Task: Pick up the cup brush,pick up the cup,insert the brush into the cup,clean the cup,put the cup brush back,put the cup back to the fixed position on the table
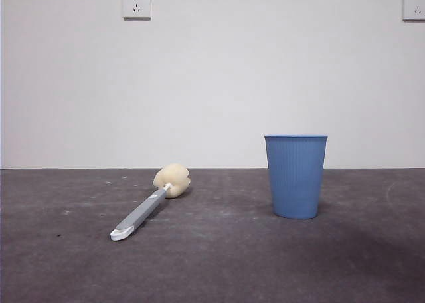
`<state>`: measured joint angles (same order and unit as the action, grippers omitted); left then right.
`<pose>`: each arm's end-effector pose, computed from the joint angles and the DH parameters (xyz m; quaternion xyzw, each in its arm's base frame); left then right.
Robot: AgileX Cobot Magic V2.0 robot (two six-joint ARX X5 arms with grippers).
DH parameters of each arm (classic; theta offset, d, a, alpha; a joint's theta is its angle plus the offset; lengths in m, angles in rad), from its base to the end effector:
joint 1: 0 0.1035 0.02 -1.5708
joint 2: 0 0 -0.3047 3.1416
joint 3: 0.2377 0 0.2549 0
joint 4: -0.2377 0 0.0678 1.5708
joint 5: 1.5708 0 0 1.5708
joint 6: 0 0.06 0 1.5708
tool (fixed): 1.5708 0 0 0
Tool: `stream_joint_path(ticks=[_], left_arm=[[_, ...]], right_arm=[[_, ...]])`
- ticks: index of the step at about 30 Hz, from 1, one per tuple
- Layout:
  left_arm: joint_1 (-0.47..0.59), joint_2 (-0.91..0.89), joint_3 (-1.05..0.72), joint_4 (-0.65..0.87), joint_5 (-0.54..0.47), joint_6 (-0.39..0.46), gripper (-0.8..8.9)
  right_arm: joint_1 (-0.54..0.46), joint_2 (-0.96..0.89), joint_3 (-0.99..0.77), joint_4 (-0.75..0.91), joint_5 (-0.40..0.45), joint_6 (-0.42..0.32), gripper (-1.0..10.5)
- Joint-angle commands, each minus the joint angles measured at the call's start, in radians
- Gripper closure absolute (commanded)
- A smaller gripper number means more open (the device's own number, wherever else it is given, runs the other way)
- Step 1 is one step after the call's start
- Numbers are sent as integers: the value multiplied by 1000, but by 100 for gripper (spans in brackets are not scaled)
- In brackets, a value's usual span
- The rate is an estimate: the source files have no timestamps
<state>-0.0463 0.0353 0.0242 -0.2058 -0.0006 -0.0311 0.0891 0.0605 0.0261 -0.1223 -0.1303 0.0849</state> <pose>0.0886 -0.0041 0.1440 -0.0129 0.1085 -0.0210 0.9938 0.0902 0.0159 0.1535 0.0437 0.0828 0.1057 0.9900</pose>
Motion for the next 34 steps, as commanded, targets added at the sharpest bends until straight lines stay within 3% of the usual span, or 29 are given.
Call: stream_joint_path(ticks=[1, 34], left_arm=[[3, -3, -12, -2, 3, -8, 816], [3, -3, -12, -2, 3, -8, 816]], right_arm=[[-4, -28, -21, -37, 2, -8, 946], [-4, -54, -20, -50, 6, 3, 946]])
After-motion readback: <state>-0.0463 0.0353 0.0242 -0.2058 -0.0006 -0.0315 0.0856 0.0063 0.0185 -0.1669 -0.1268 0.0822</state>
